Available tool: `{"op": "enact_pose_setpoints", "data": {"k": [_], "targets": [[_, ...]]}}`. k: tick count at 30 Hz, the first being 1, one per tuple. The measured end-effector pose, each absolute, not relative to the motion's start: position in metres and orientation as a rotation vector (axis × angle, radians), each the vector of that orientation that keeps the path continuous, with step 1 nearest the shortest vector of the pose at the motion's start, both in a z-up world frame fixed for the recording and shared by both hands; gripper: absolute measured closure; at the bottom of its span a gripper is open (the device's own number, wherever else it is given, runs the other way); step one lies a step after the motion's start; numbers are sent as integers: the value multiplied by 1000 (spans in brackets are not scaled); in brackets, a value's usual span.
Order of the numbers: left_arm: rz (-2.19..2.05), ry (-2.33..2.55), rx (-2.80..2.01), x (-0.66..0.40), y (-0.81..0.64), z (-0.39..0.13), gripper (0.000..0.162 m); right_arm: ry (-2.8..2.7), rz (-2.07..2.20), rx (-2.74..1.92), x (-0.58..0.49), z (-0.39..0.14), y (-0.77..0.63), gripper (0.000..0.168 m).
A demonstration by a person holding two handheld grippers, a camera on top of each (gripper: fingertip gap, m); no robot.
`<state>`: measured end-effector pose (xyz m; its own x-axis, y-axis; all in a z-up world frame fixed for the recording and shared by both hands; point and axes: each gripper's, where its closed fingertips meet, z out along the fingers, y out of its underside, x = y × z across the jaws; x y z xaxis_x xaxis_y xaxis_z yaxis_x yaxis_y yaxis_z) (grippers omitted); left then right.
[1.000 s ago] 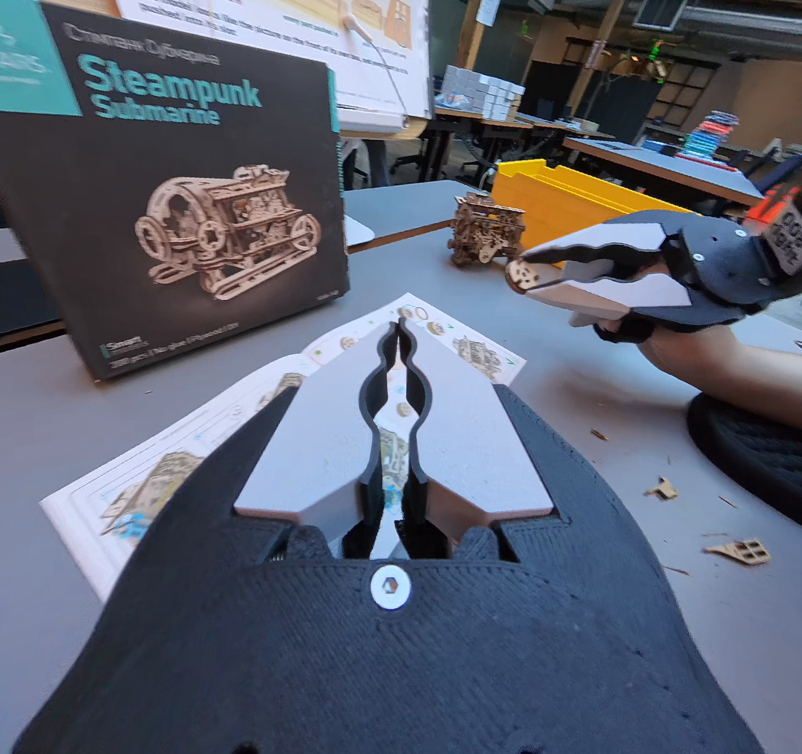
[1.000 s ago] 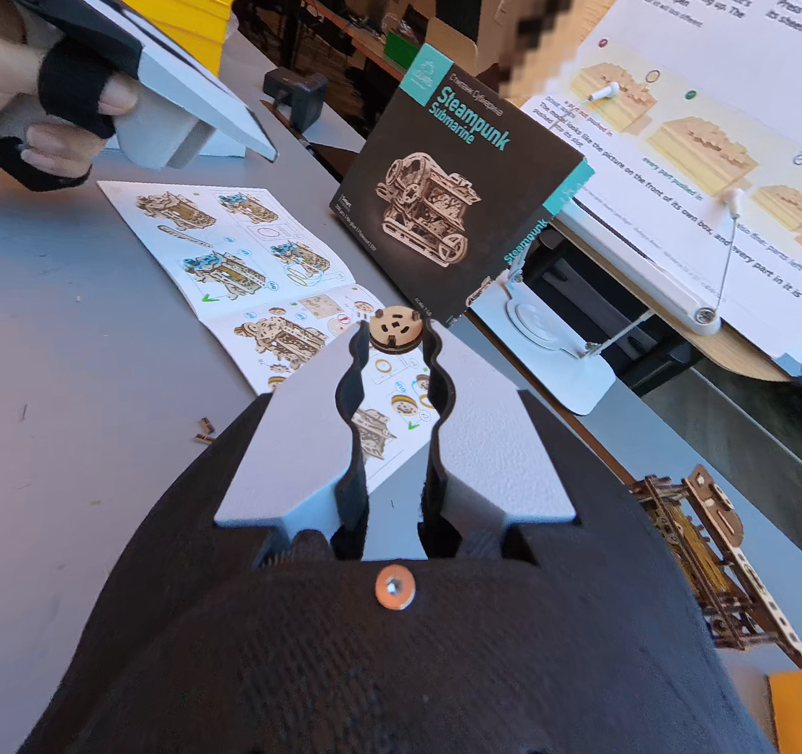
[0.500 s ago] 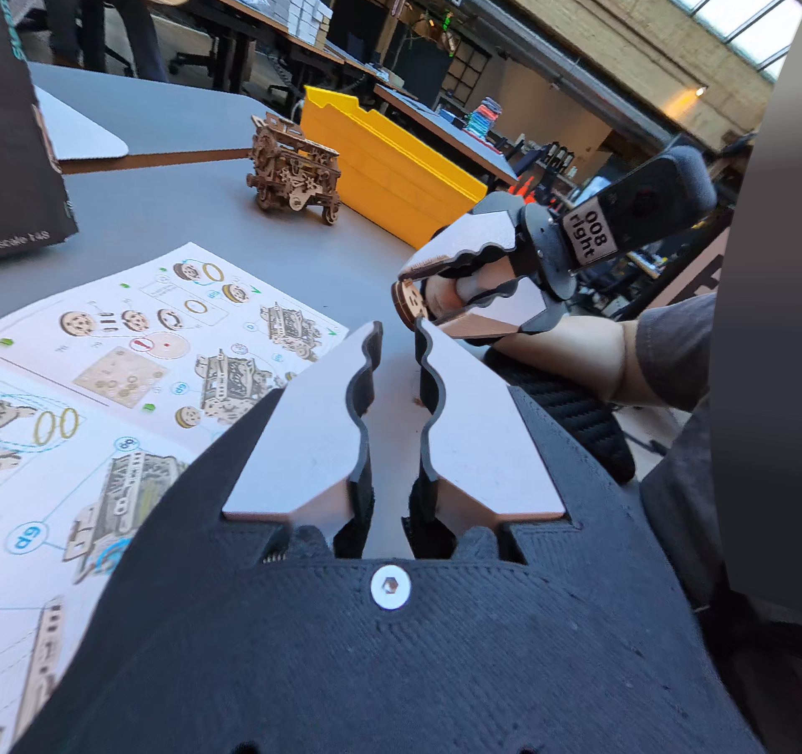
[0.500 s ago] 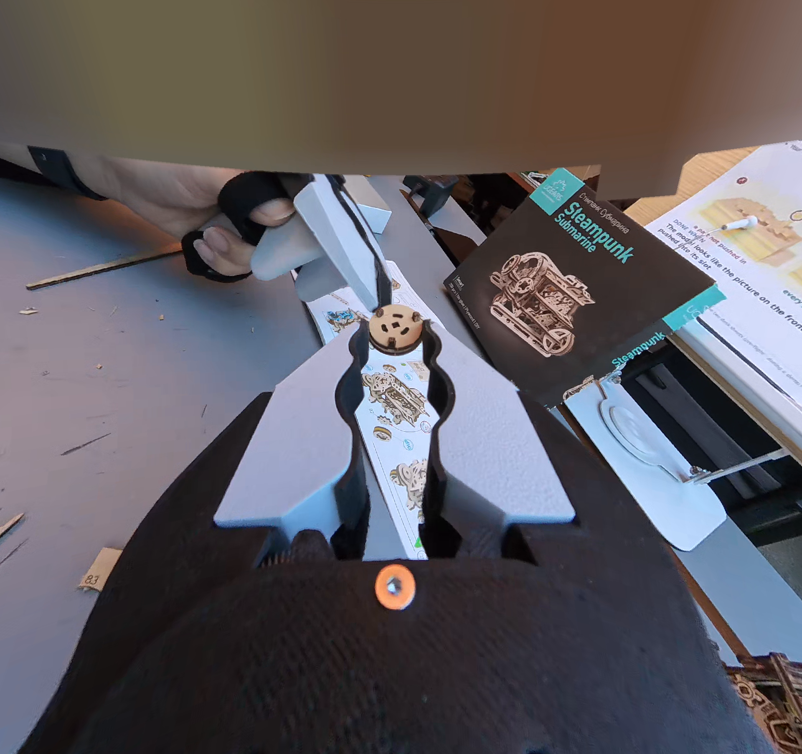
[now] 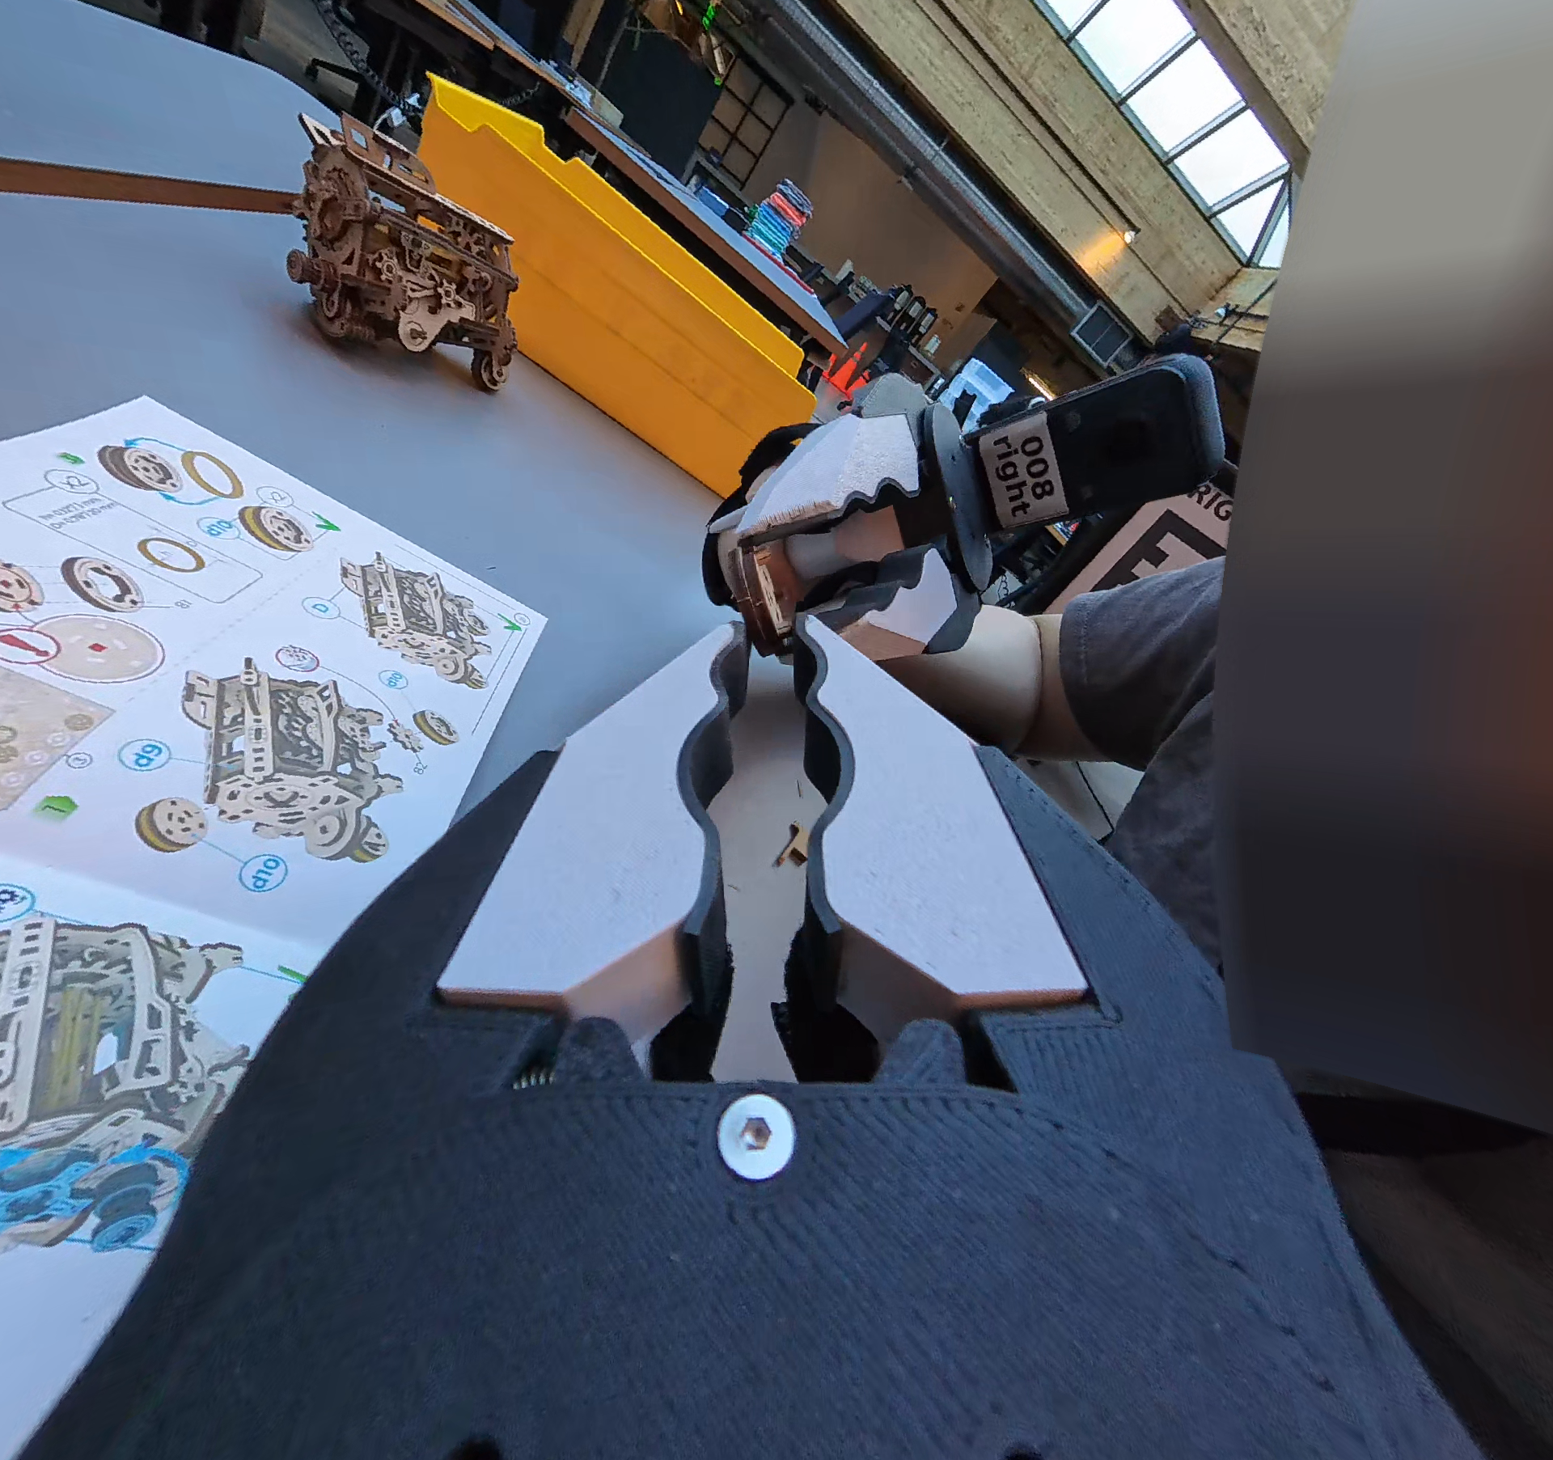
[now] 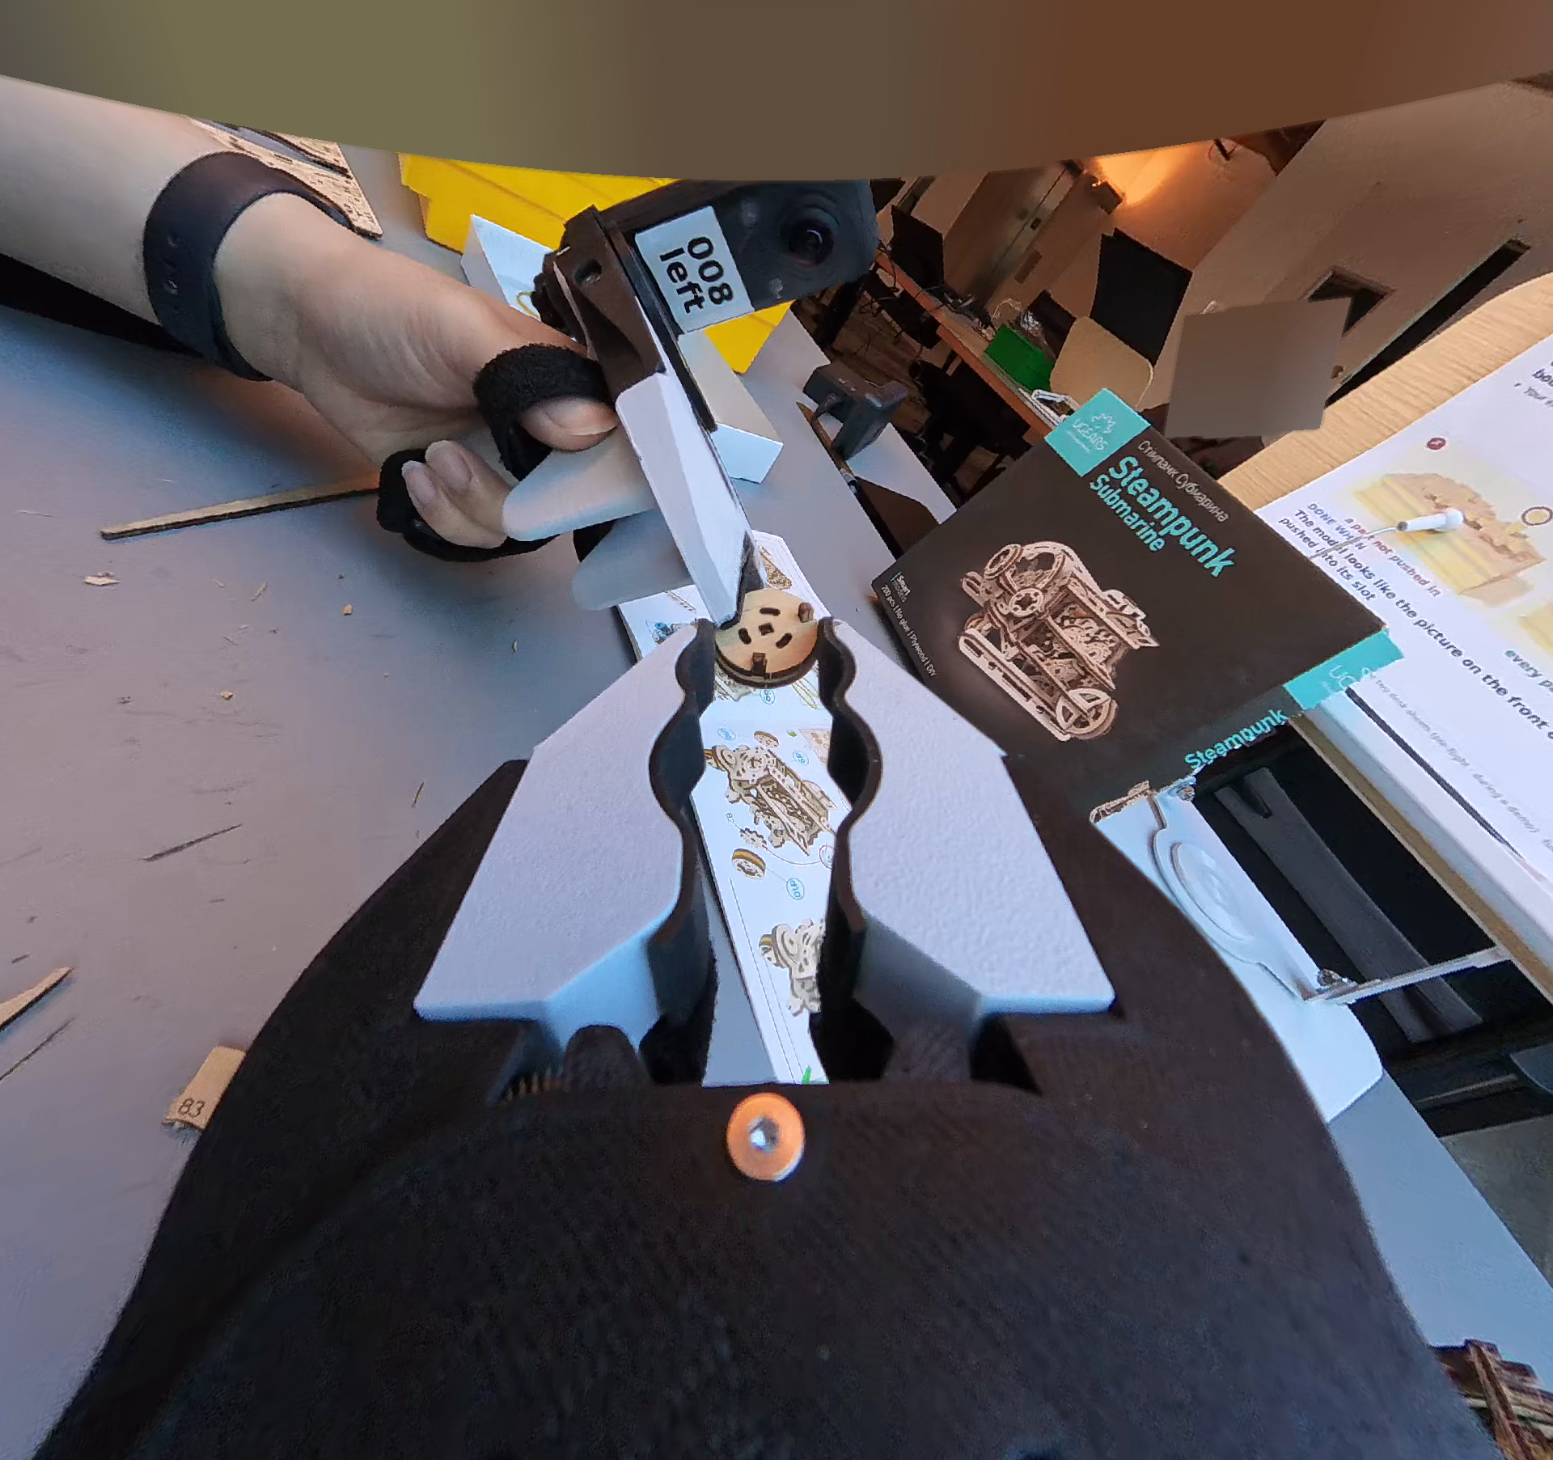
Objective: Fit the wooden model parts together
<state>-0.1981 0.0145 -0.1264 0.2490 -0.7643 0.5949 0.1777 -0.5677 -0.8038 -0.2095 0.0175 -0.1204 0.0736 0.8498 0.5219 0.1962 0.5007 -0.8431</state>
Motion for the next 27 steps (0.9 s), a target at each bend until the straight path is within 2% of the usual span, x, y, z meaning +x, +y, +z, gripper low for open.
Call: {"op": "enact_pose_setpoints", "data": {"k": [27], "targets": [[-1538,525,-1704,-198,11,-126,155,-1445,666,-961,-209,-120,15,144]]}}
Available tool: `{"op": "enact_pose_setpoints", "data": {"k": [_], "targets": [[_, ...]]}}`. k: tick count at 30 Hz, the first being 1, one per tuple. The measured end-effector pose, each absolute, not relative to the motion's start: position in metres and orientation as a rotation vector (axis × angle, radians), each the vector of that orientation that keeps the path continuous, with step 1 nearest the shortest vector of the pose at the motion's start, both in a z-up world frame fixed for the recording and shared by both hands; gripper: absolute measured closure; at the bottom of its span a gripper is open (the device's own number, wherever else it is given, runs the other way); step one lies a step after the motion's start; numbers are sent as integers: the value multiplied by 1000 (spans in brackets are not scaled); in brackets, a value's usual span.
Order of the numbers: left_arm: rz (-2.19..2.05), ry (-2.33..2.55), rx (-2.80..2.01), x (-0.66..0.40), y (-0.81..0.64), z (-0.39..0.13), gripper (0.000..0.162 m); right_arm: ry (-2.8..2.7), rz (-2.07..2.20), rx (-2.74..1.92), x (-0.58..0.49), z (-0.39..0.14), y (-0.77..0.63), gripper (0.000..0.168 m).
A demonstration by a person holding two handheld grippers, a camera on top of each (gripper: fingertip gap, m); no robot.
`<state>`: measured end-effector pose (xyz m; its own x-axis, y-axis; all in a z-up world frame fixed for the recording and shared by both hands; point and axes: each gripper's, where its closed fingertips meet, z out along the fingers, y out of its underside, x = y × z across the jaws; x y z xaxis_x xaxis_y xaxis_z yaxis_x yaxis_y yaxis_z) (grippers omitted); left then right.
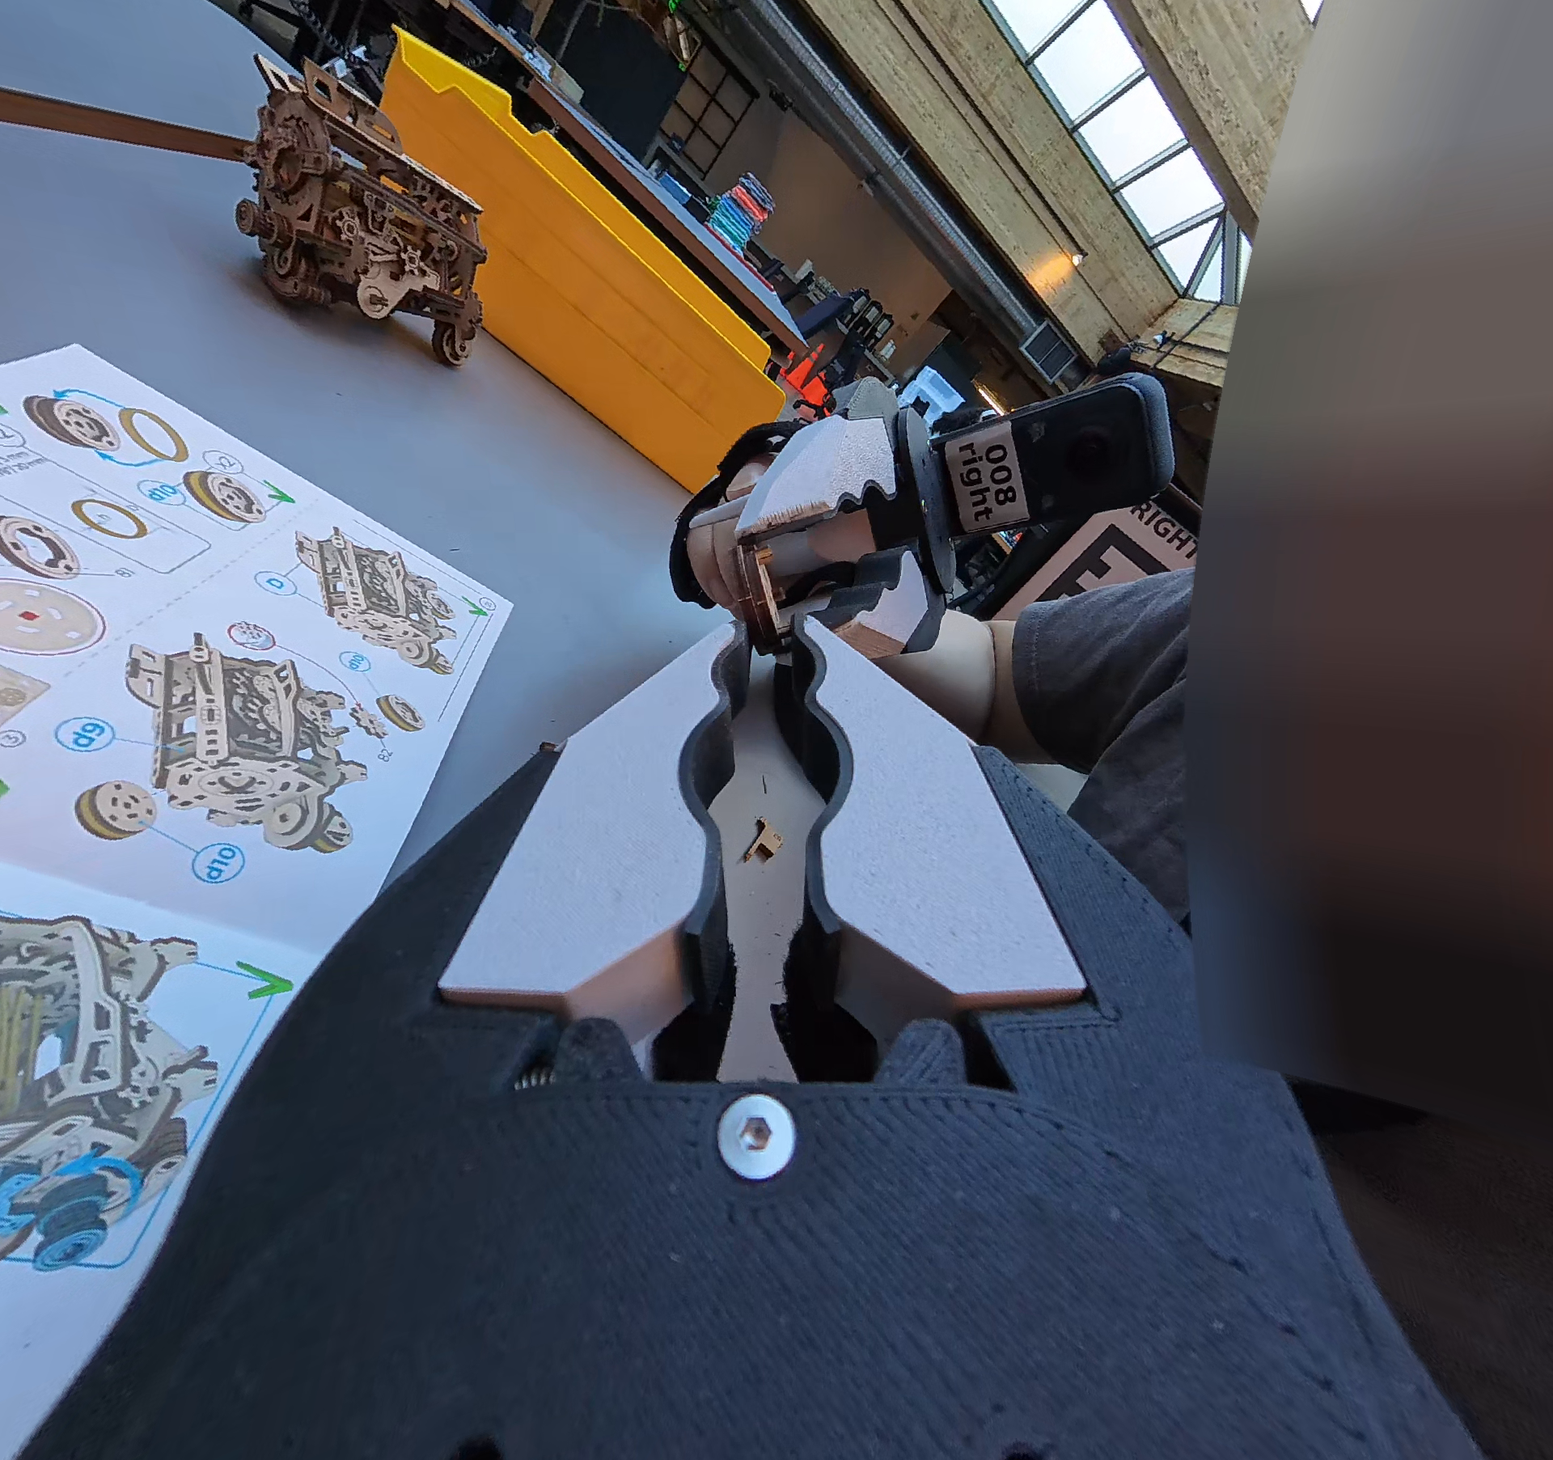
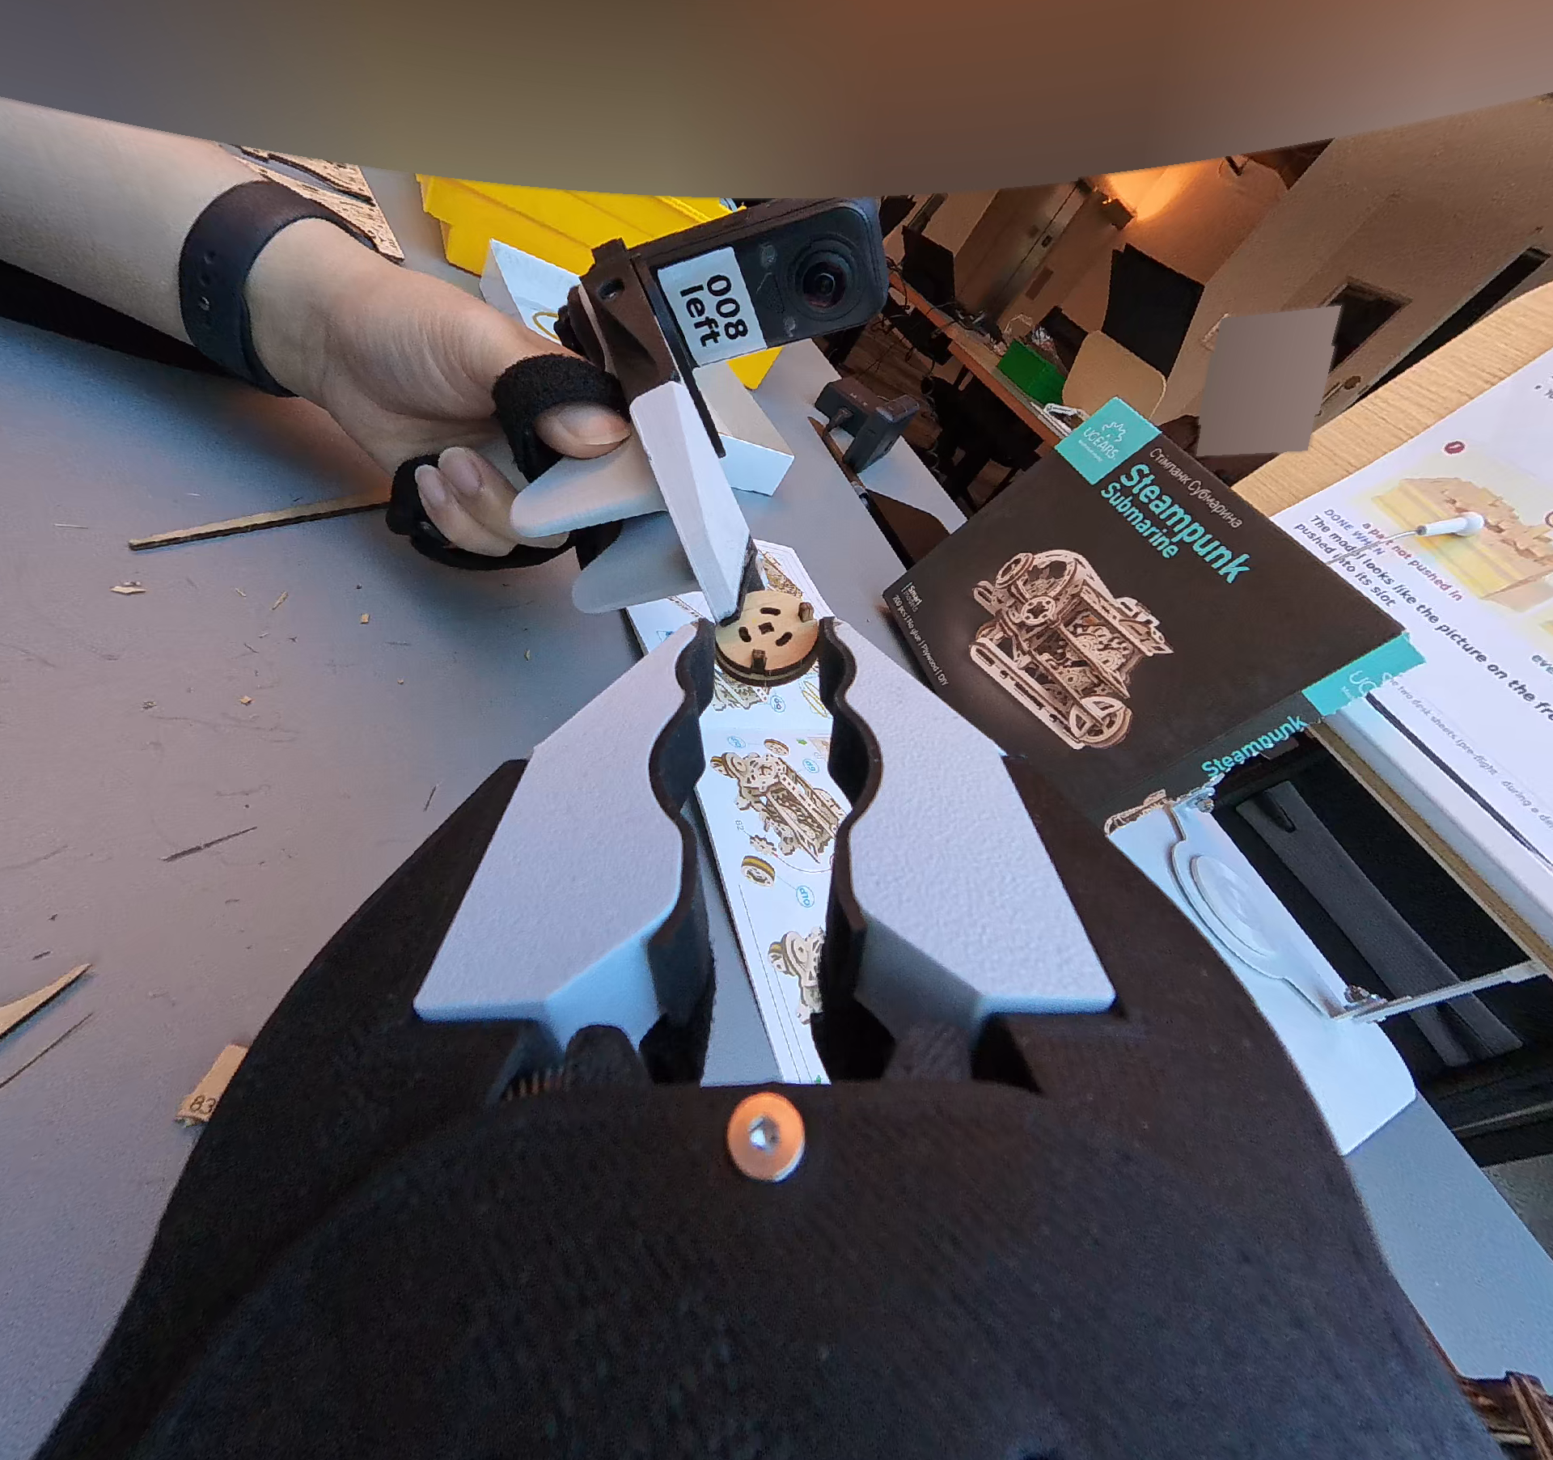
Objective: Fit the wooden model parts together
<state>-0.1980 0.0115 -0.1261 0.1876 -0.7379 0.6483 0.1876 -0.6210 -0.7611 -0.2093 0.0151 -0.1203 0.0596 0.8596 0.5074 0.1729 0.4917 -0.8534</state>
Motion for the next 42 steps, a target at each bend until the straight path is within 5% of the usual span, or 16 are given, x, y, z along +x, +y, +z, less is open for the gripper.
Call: {"op": "enact_pose_setpoints", "data": {"k": [42], "targets": [[-1673,431,-1772,-207,16,-134,158,-1490,663,-995,-212,-131,15,145]]}}
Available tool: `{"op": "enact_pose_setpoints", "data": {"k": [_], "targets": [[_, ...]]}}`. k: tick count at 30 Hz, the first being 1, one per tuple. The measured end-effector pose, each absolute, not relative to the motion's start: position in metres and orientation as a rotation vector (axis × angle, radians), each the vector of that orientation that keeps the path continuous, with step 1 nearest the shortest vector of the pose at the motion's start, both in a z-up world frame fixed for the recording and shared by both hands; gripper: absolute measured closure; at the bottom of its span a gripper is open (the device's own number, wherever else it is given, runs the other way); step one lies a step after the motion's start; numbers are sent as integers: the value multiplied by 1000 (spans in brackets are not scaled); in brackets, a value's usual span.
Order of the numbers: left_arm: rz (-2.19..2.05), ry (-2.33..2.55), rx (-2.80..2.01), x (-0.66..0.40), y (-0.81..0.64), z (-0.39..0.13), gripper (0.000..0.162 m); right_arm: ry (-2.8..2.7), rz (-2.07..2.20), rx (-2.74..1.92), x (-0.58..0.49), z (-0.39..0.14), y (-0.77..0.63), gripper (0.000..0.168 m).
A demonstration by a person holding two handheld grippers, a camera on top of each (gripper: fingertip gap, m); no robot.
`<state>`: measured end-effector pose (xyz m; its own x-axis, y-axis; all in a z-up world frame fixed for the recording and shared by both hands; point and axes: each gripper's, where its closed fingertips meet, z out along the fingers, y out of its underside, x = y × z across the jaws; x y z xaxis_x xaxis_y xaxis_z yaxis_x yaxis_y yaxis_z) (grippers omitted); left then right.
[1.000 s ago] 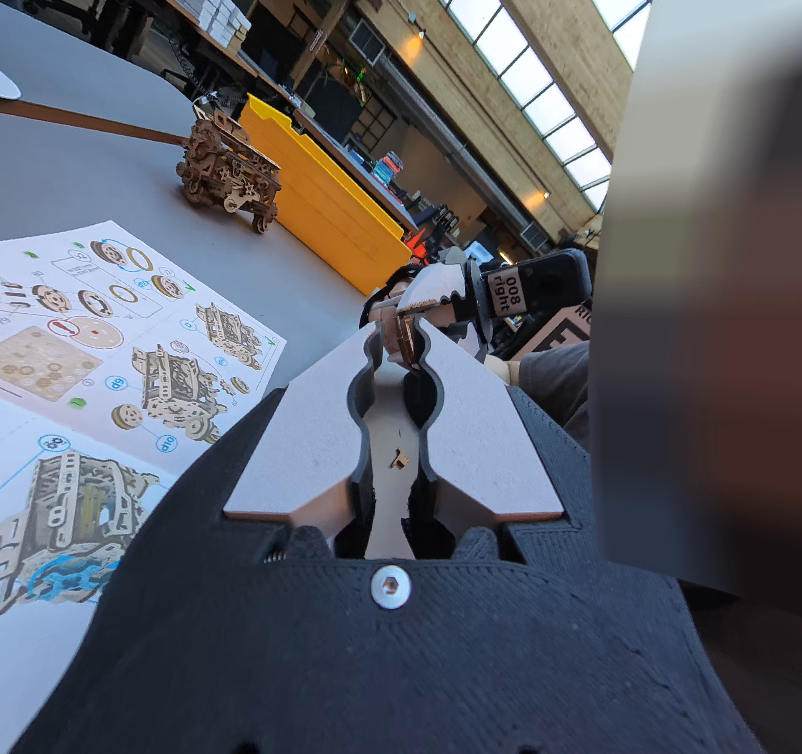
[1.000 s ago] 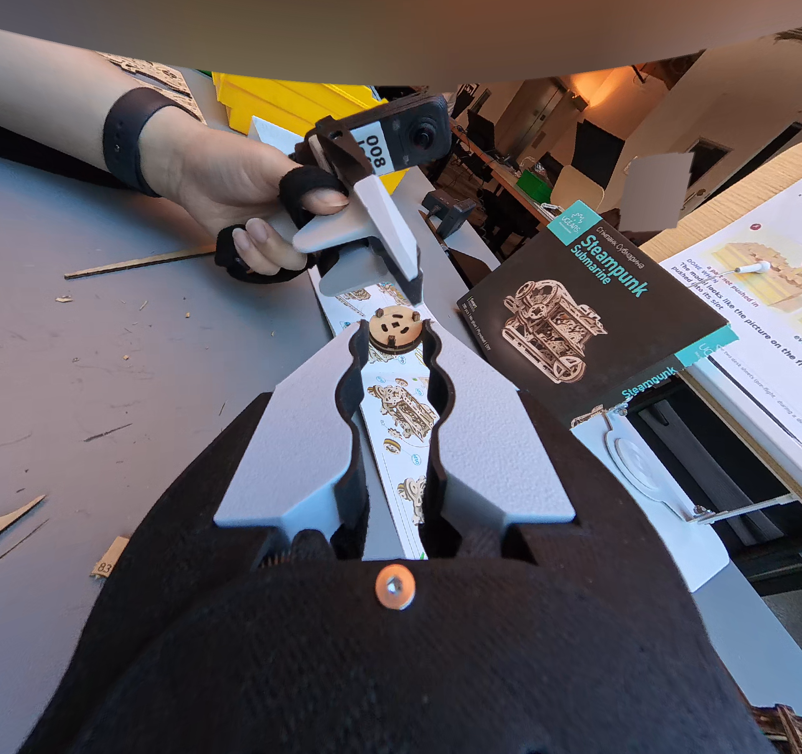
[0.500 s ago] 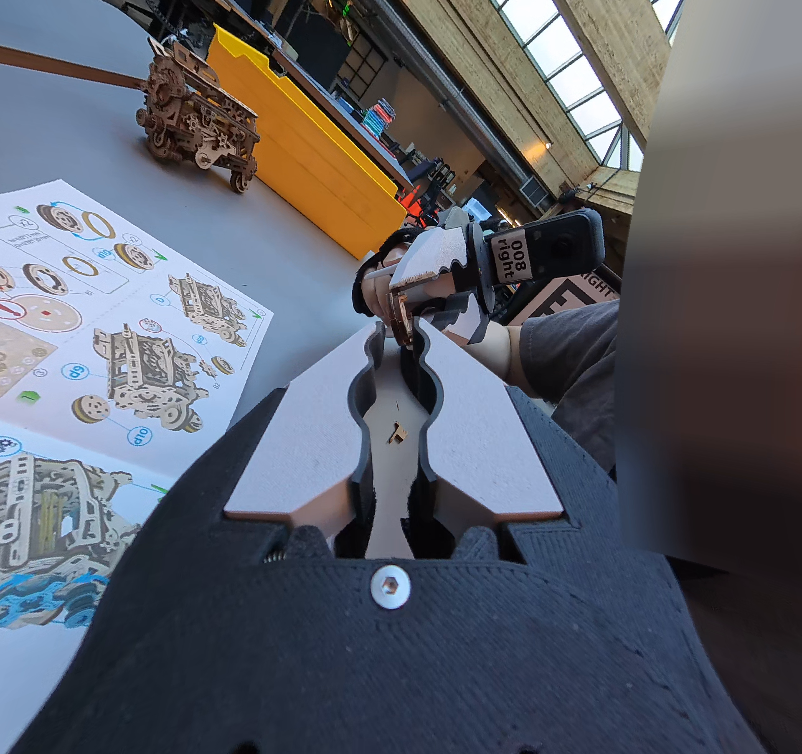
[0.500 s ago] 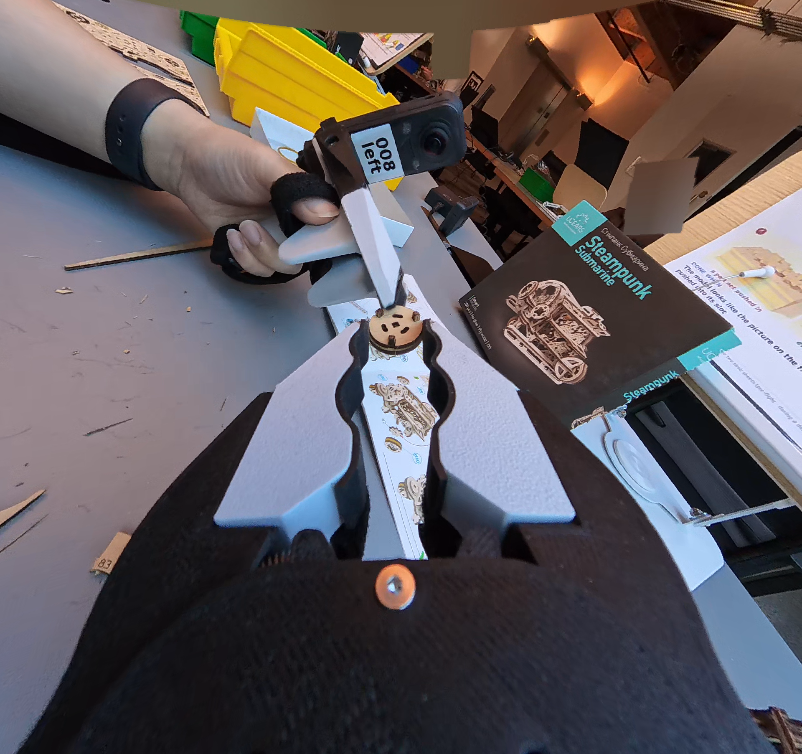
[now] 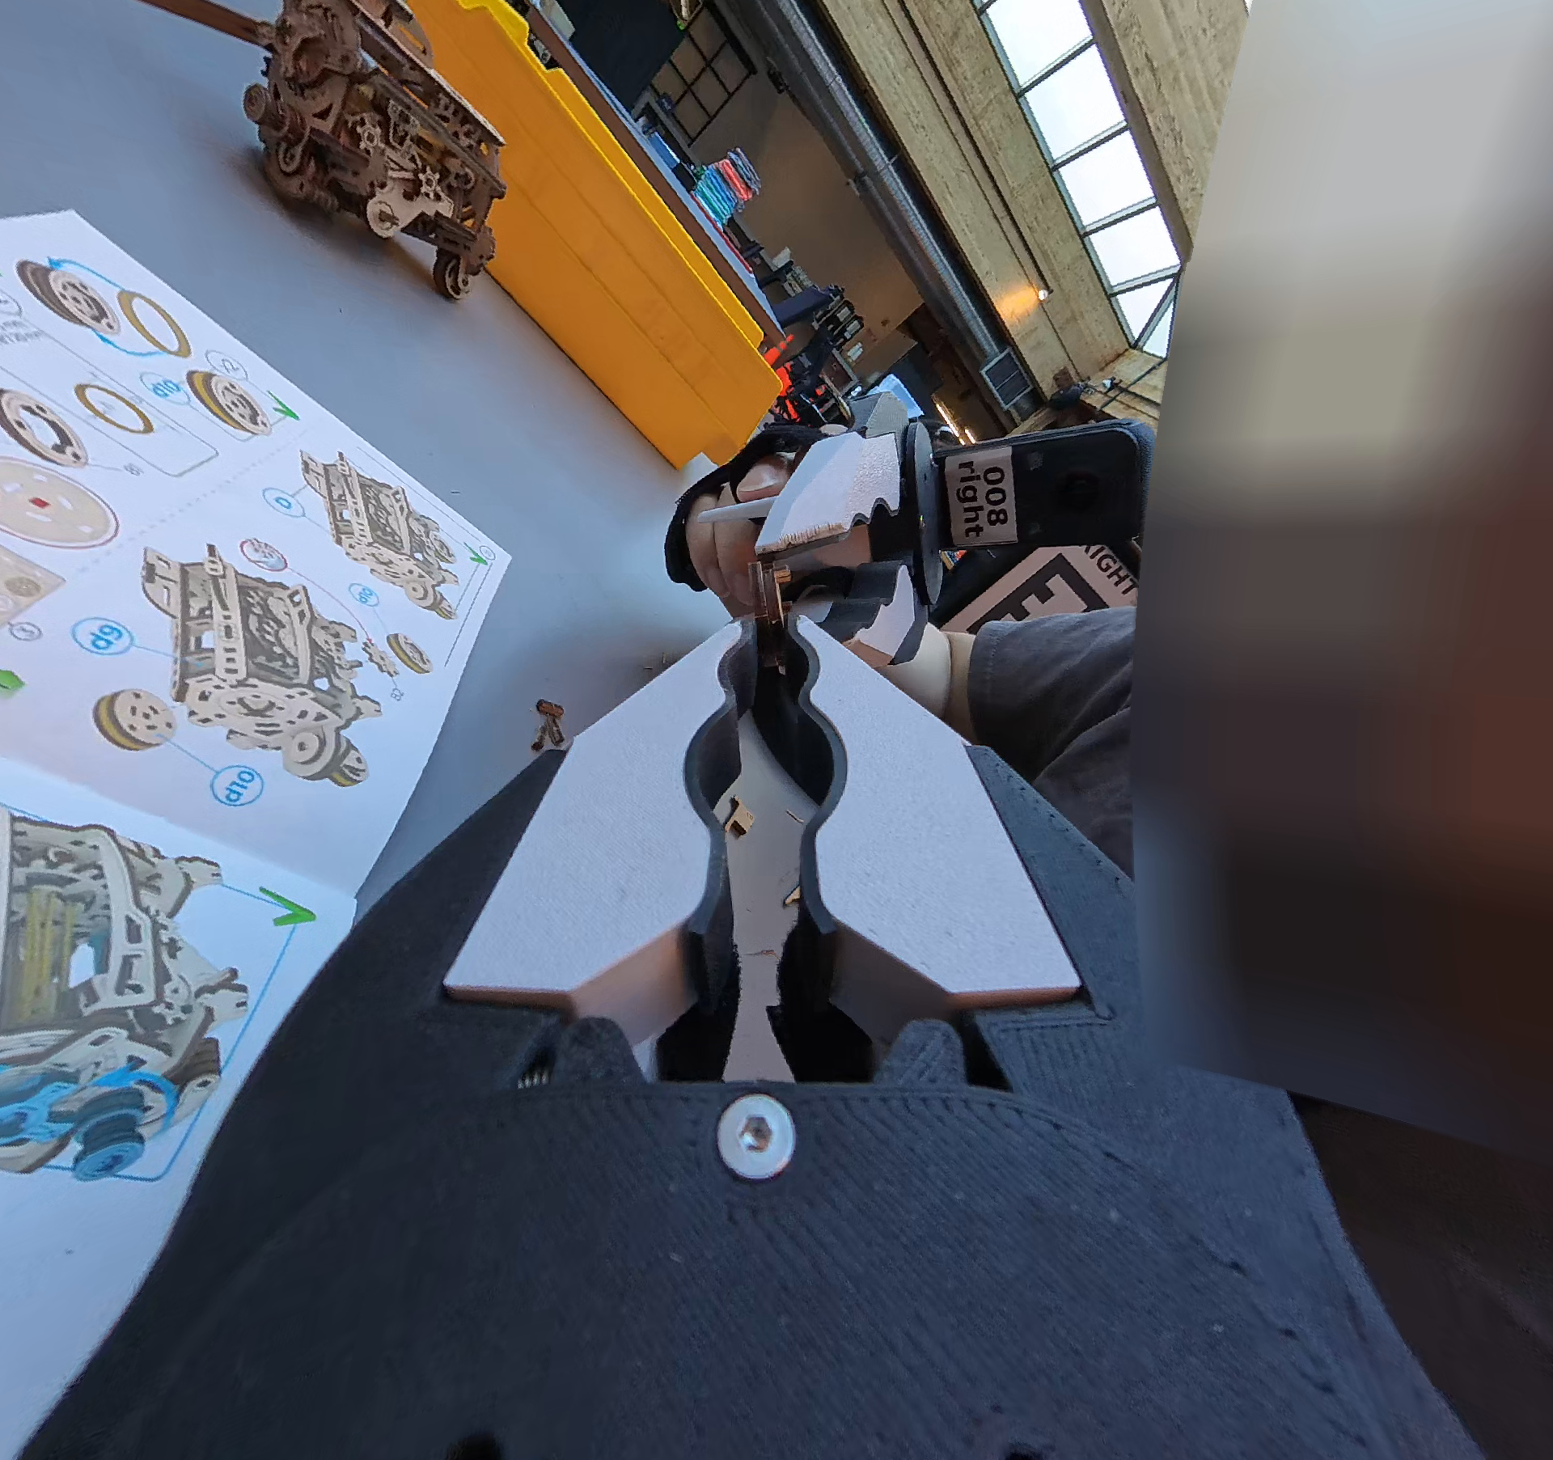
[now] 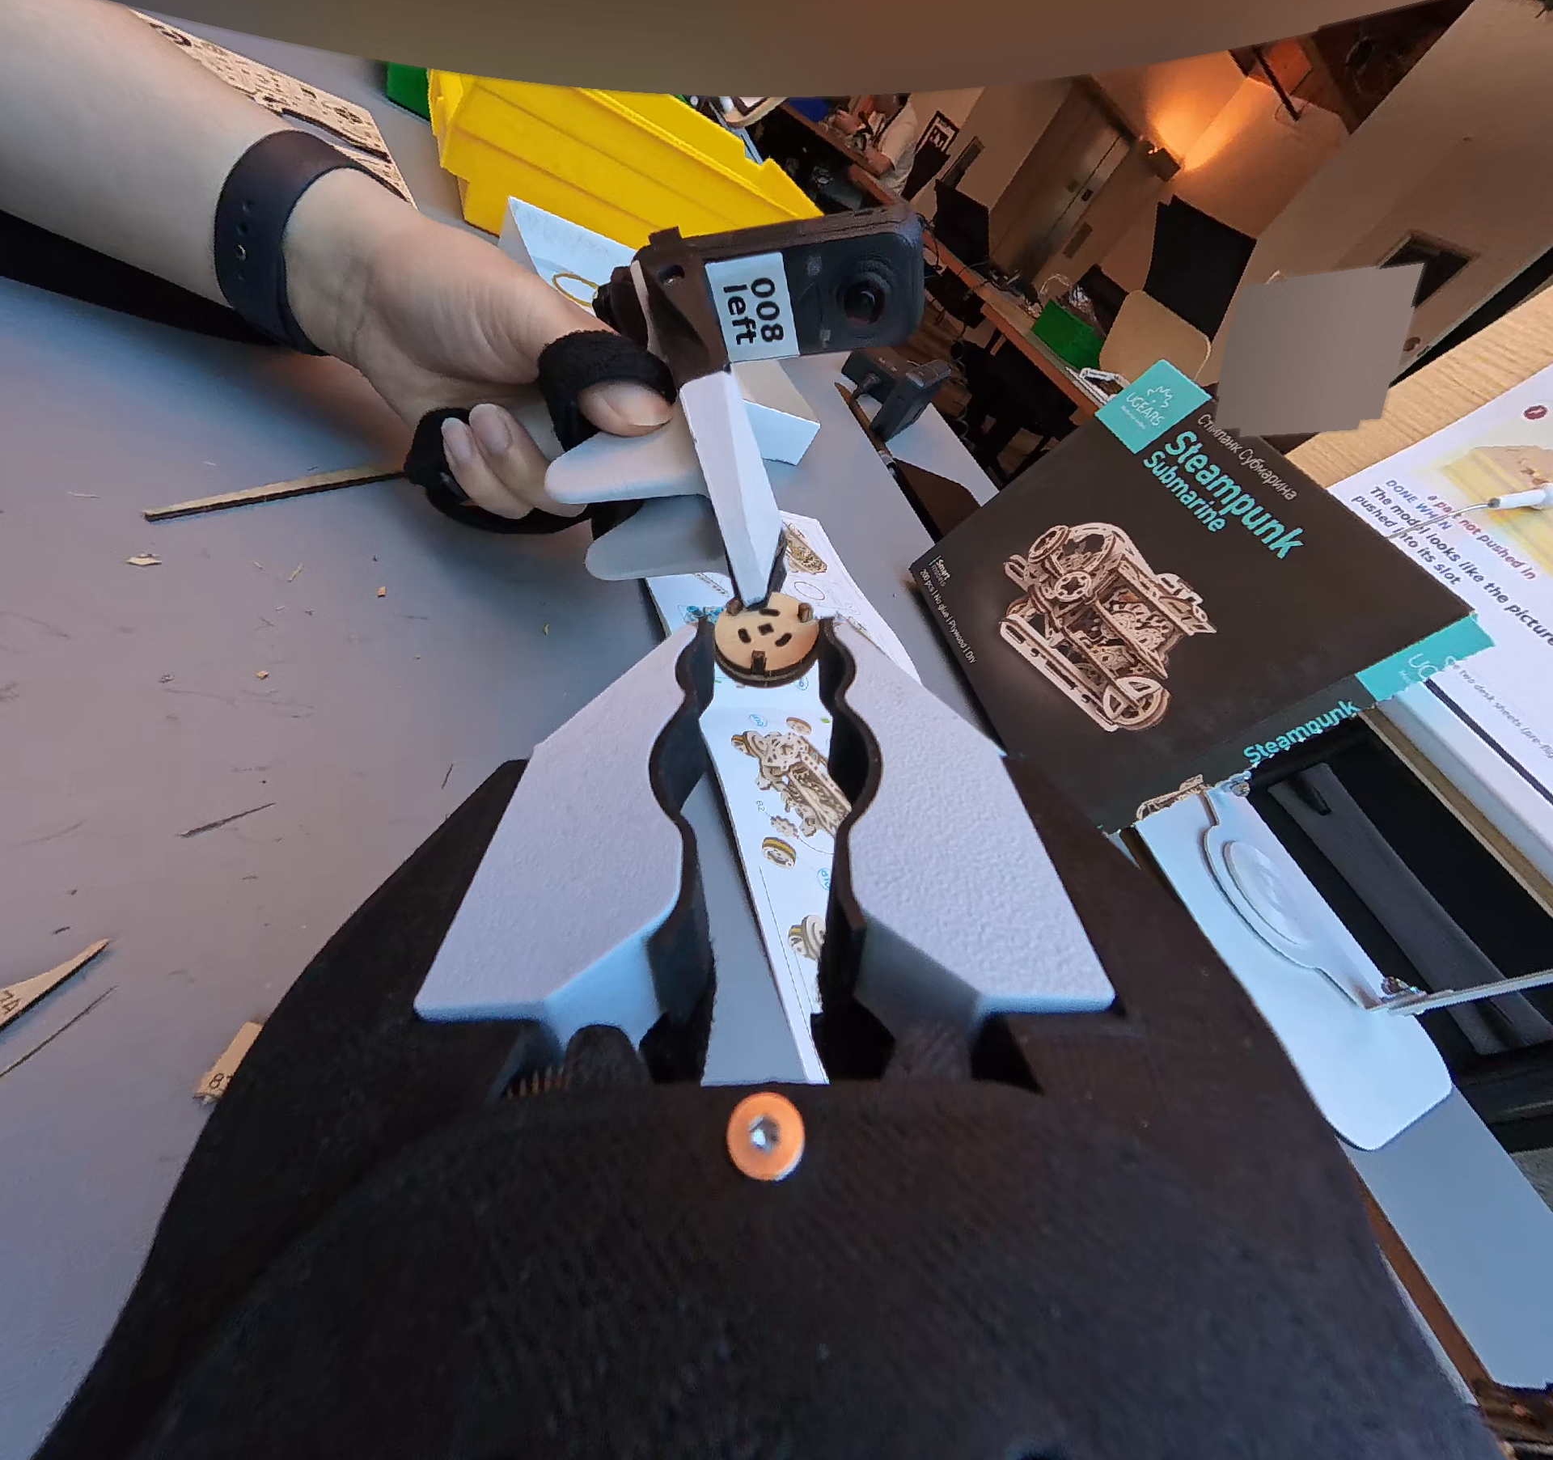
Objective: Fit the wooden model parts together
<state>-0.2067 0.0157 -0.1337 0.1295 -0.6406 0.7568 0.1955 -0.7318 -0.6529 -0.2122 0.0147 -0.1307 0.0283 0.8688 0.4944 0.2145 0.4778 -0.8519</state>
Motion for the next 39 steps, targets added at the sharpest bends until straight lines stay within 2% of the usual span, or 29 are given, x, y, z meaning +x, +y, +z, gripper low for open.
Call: {"op": "enact_pose_setpoints", "data": {"k": [11,18,25,35,39], "targets": [[-1563,462,-1790,-209,20,-138,158,-1475,727,-1029,-212,-133,17,144],[-1485,500,-1763,-213,21,-133,158,-1336,1076,-1200,-207,-126,28,138],[-1575,467,-1774,-210,18,-134,158,-1147,1617,-1488,-205,-125,30,144],[-1609,474,-1812,-205,15,-139,158,-1107,1869,-1607,-204,-134,26,150],[-1641,461,-1816,-205,14,-139,158,-1132,1925,-1627,-205,-136,20,163]]}}
